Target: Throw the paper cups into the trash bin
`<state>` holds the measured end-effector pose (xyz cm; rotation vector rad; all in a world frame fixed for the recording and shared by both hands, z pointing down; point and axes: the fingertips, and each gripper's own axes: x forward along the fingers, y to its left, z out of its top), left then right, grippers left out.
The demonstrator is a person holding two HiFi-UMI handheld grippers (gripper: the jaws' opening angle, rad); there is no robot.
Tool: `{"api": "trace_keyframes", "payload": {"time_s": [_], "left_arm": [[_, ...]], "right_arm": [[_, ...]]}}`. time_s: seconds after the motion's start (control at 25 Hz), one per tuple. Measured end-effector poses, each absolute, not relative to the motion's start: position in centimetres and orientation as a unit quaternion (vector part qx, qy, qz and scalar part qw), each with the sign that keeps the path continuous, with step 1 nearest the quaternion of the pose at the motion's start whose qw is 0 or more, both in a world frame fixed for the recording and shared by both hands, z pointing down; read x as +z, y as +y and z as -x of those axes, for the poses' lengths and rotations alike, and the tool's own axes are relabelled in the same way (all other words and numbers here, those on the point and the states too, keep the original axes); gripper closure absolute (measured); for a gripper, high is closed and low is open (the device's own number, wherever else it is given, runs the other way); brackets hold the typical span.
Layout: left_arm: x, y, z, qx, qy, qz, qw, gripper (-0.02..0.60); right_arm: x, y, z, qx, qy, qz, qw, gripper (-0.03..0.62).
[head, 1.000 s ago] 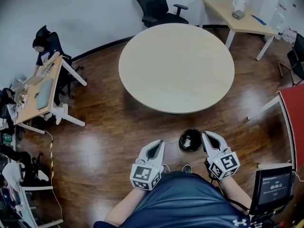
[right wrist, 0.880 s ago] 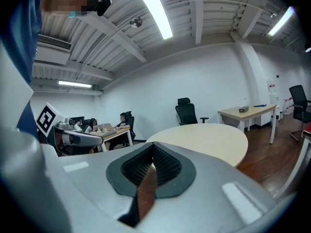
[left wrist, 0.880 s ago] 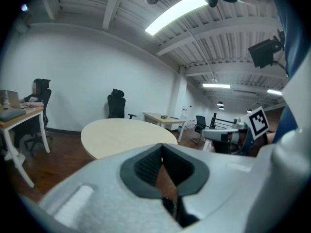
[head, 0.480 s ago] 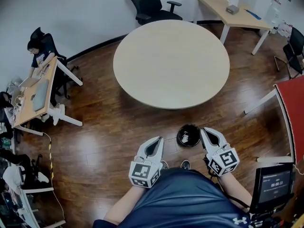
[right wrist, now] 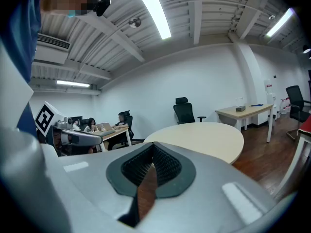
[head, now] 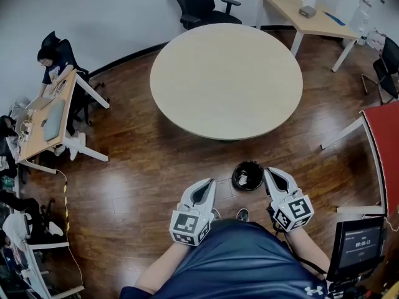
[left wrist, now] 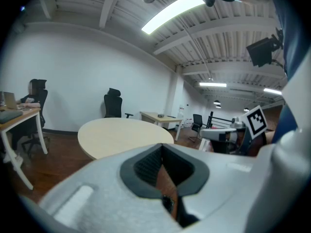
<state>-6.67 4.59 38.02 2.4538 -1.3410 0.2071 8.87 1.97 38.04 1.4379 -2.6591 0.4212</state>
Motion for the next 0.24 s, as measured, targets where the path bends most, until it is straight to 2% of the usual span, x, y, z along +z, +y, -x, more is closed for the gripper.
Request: {"api": "trace_keyframes", "payload": {"time_s": [0.24], "left_arm": [[38.06,4.79,6.54,0.073,-0.473,-0.862,0.165,0.578]], "right_arm": [[38.14,2.13,-8.98,0.138,-0.871,-0.469,0.043,0.585]]}}
